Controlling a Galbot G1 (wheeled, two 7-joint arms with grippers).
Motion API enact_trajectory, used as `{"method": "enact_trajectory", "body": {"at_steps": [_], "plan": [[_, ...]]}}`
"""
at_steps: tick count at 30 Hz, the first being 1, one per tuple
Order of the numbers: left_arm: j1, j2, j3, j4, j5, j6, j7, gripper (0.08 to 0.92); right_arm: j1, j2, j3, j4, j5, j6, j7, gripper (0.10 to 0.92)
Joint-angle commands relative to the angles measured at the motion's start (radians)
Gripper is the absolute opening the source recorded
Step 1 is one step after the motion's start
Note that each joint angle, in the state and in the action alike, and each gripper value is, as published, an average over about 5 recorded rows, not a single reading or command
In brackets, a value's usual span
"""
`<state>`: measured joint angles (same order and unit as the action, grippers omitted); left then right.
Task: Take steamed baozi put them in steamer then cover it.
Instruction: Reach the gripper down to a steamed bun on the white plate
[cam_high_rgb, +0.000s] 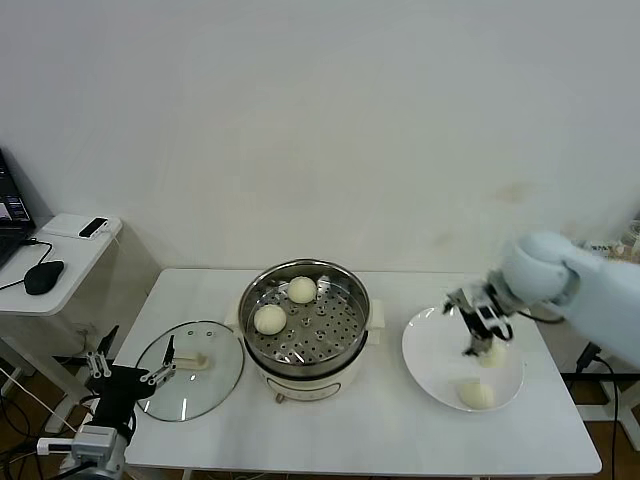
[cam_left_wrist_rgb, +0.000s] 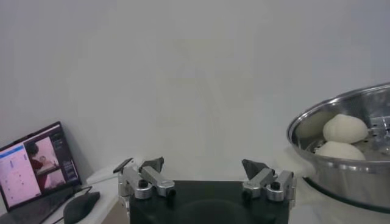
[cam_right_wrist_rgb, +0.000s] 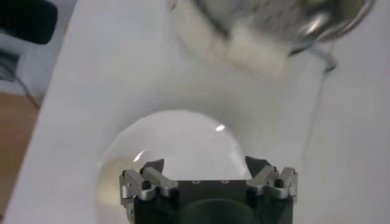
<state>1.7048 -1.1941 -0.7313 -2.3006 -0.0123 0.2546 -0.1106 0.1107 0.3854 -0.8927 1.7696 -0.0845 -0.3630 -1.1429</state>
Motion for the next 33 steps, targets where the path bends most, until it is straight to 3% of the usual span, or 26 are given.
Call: {"method": "enact_trajectory", "body": {"at_steps": [1, 19, 33], "plan": [[0.000, 0.000, 0.003, 0.002, 0.002, 0.000, 0.000, 0.823, -0.328, -0.105, 0.181, 0.018, -0.085, 0.008, -0.005, 0.823], [0.000, -0.002, 0.002, 0.020, 0.006, 0.000, 0.000, 0.823, -0.342, 0.095, 0.202, -0.217, -0.099, 0.007, 0.016, 0.823], [-0.012, -0.002, 0.006, 0.034, 0.008, 0.002, 0.000, 0.823, -0.315, 0.144, 0.163, -0.270, -0.086, -0.017, 0.013, 0.812]]}}
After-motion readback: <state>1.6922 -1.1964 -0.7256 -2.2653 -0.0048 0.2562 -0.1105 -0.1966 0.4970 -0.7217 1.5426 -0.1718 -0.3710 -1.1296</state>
